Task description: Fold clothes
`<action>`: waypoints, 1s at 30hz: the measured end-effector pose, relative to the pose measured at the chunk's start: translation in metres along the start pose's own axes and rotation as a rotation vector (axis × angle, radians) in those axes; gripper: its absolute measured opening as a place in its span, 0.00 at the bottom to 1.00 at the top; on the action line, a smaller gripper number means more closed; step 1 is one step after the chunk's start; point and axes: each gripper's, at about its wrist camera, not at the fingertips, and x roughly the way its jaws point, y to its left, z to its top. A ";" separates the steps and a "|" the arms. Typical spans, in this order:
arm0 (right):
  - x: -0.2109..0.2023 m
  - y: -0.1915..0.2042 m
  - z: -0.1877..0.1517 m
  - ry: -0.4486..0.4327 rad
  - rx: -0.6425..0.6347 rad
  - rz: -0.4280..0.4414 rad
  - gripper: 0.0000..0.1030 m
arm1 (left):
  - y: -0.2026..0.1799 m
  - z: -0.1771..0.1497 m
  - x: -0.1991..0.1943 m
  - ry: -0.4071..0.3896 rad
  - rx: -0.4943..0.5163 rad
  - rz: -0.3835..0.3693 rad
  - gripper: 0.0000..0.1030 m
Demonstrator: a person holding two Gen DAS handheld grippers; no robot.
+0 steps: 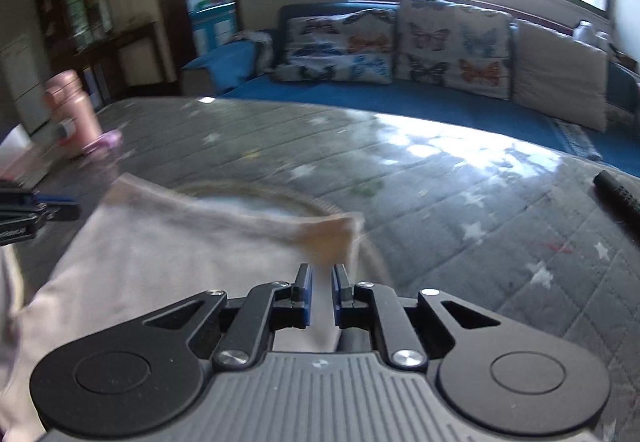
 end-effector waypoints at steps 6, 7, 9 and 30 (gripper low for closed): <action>-0.031 0.028 -0.032 0.058 -0.077 0.091 0.12 | -0.030 -0.040 -0.044 0.010 0.067 -0.098 0.19; -0.034 0.033 -0.038 0.067 -0.090 0.101 0.13 | -0.034 -0.047 -0.049 0.012 0.076 -0.107 0.19; -0.040 0.041 -0.051 0.087 -0.114 0.118 0.13 | -0.040 -0.061 -0.060 0.012 0.089 -0.127 0.20; -0.123 0.065 -0.140 0.041 -0.170 0.078 0.37 | -0.062 -0.087 -0.094 -0.043 0.080 -0.152 0.35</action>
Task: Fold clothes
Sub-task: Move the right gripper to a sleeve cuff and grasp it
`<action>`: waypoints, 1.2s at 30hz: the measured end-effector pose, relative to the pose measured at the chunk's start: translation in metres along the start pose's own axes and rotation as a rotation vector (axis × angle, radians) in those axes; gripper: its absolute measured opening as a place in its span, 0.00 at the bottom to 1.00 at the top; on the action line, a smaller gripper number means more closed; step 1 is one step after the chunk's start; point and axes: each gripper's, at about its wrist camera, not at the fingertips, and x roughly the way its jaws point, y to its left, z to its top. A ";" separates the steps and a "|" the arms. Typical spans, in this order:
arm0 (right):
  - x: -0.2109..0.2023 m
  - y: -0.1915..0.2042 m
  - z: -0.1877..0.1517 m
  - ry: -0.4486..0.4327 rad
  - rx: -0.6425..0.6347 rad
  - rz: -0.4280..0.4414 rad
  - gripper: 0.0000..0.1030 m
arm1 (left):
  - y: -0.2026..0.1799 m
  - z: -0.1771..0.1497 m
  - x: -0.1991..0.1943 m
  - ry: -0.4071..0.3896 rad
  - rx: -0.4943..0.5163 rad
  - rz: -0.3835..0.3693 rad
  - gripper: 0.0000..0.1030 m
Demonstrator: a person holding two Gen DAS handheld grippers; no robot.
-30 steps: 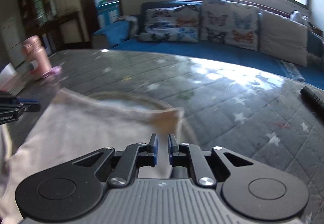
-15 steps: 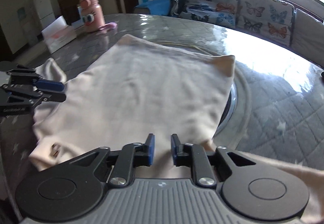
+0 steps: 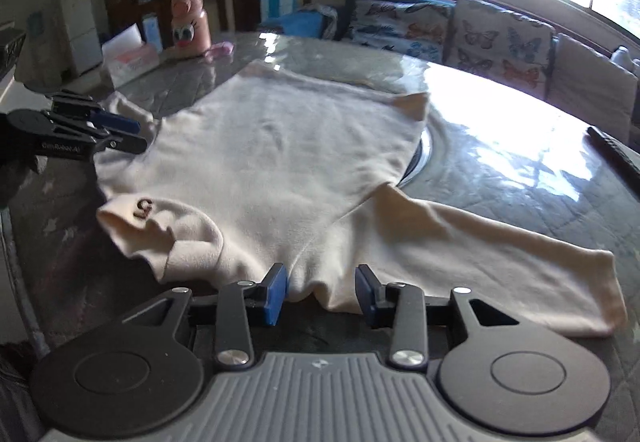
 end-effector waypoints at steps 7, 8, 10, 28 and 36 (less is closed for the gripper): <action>-0.008 0.001 -0.002 -0.052 0.041 0.000 0.37 | -0.041 0.018 0.008 -0.029 0.044 -0.072 0.39; -0.009 0.001 -0.002 -0.060 0.047 0.001 0.37 | -0.048 0.020 0.011 -0.030 0.054 -0.084 0.39; -0.010 0.002 -0.003 -0.072 0.055 0.001 0.37 | -0.061 0.022 0.016 -0.023 0.075 -0.103 0.39; -0.039 -0.052 -0.025 -0.105 0.214 -0.181 0.37 | -0.119 0.023 0.040 0.000 0.188 -0.182 0.44; -0.043 -0.128 -0.042 -0.119 0.436 -0.484 0.36 | -0.130 0.015 0.044 0.021 0.217 -0.212 0.44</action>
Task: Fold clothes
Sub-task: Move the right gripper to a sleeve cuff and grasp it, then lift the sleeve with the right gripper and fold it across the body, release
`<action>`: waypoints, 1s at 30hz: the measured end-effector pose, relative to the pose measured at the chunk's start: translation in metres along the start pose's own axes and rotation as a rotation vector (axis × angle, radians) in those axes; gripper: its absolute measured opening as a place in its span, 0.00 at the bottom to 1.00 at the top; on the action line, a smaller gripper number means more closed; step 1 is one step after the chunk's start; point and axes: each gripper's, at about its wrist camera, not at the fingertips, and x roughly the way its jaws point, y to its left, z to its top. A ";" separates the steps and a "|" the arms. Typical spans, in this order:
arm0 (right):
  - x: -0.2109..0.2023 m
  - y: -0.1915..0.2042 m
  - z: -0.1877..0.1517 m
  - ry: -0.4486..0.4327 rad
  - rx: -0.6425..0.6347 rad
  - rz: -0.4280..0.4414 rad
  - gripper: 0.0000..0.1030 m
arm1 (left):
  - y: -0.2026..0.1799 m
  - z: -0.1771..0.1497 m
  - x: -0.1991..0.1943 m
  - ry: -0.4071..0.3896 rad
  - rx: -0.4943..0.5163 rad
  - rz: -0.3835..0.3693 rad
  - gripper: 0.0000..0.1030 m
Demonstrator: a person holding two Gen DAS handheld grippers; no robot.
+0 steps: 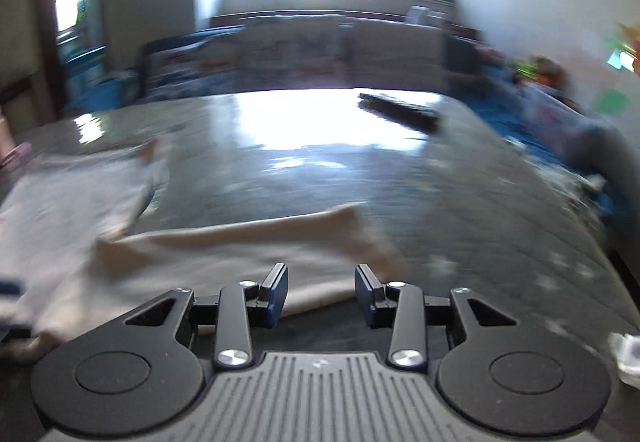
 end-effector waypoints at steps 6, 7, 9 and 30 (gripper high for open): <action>0.023 -0.030 0.000 0.040 0.095 -0.028 0.24 | -0.003 -0.001 0.003 0.011 0.002 -0.003 0.44; 0.026 -0.031 0.000 0.047 0.101 -0.022 0.22 | -0.003 -0.001 0.004 0.012 0.002 -0.004 0.44; 0.031 -0.033 0.001 0.048 0.105 -0.024 0.09 | -0.003 -0.001 0.004 0.013 0.003 -0.005 0.44; 0.051 -0.050 0.015 0.018 0.194 -0.043 0.14 | -0.001 -0.003 0.005 0.011 0.008 -0.022 0.46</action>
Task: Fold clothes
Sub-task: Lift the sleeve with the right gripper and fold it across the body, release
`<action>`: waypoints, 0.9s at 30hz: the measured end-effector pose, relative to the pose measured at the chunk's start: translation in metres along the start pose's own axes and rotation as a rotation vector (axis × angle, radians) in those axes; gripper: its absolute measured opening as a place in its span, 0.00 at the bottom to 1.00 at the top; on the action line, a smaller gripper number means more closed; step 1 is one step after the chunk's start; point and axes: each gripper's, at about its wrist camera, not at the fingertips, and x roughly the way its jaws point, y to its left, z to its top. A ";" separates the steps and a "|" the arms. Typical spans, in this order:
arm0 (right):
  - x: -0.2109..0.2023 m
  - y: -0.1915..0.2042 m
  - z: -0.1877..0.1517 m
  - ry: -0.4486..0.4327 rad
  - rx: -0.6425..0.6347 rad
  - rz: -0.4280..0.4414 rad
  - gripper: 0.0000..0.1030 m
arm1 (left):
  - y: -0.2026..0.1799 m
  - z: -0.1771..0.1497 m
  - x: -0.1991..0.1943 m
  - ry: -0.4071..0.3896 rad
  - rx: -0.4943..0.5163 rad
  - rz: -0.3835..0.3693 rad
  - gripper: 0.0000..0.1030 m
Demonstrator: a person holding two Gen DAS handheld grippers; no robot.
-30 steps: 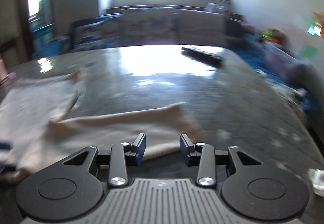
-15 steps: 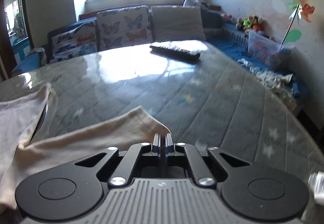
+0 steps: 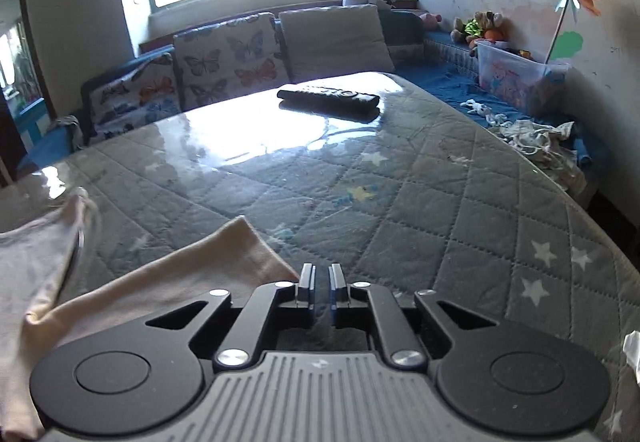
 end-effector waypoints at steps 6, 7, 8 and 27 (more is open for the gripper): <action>-0.003 0.004 -0.003 0.006 0.002 0.043 0.26 | 0.000 0.001 0.000 0.000 0.000 0.005 0.47; -0.001 0.006 -0.003 0.010 -0.001 0.041 0.26 | 0.000 0.001 0.000 0.001 0.000 0.006 0.47; 0.001 0.007 -0.003 0.010 -0.003 0.041 0.26 | 0.000 0.001 0.000 0.001 -0.001 0.006 0.48; 0.000 0.018 0.015 -0.060 -0.043 0.017 0.04 | 0.005 0.015 0.010 -0.023 0.009 0.045 0.46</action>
